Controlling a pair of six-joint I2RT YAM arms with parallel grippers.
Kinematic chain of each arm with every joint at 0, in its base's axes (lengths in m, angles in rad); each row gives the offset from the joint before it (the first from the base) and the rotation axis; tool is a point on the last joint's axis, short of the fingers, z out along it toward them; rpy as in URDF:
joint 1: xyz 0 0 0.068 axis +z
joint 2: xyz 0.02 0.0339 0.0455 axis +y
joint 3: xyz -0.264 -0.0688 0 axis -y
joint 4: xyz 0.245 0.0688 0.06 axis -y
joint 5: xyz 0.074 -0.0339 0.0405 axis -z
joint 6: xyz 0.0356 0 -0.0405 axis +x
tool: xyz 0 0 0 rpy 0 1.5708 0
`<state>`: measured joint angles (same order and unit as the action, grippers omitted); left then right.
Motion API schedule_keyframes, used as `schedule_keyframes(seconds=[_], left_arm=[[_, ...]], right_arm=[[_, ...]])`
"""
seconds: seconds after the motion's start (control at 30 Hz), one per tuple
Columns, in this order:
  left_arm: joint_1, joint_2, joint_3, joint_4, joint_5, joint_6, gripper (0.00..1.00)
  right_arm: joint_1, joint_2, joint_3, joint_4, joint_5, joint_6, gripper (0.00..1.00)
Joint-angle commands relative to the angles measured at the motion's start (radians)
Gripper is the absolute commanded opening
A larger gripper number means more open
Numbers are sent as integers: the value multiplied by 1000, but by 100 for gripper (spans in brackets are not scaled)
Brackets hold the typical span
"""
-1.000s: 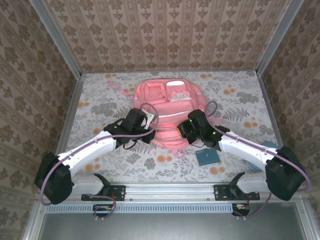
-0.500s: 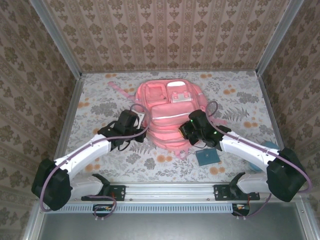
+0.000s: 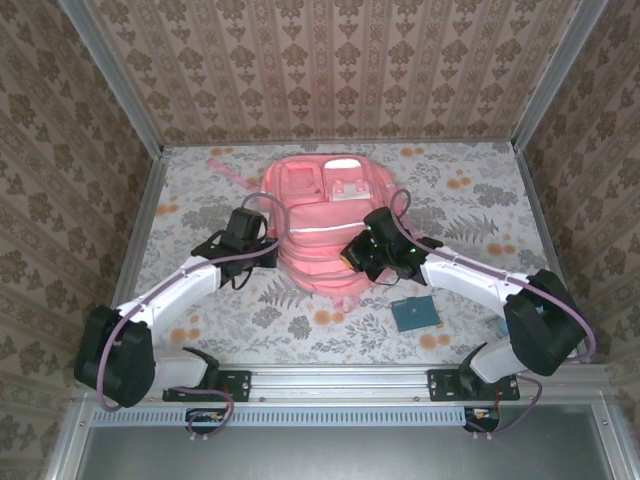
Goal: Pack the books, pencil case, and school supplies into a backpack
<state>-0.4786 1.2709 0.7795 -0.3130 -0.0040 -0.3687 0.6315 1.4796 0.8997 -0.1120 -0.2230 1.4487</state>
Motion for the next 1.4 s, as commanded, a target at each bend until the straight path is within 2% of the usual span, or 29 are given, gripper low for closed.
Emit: schedule_keyframes(seconds=[0.0, 0.17, 0.23, 0.27, 0.37, 0.4, 0.47, 0.57, 0.73, 0.87, 1.03, 1.2, 1.37], left_arm=[[99, -2, 11, -66, -186, -56, 0], [153, 1, 10, -79, -170, -91, 0], [164, -4, 17, -102, -157, -109, 1], [166, -11, 25, -120, -146, -120, 7], [166, -46, 47, -177, -103, -150, 32], [167, -66, 54, -200, -85, -158, 41], [167, -101, 69, -237, -61, -171, 56], [168, -147, 95, -275, -9, -169, 72], [172, -191, 123, -299, 55, -158, 86], [173, -215, 121, -284, 82, -132, 94], [173, -214, 119, -274, 113, -112, 100], [173, -220, 117, -262, 139, -98, 100], [173, -213, 122, -256, 153, -96, 100]], right_arm=[[-9, 44, 46, -33, -12, -79, 6], [16, 133, 132, -40, -69, -133, 5], [23, 153, 156, -52, -82, -152, 9], [25, 156, 163, -61, -84, -162, 15], [26, 128, 185, -102, -62, -238, 46], [27, 110, 201, -133, -47, -281, 53], [27, 71, 230, -216, -5, -360, 61], [21, -7, 245, -353, 117, -454, 67], [-62, -142, 206, -592, 347, -525, 74], [-191, -236, 130, -718, 508, -587, 81], [-440, -288, 50, -779, 588, -666, 86], [-718, -271, 9, -787, 605, -749, 90], [-937, -237, -31, -728, 576, -783, 92]])
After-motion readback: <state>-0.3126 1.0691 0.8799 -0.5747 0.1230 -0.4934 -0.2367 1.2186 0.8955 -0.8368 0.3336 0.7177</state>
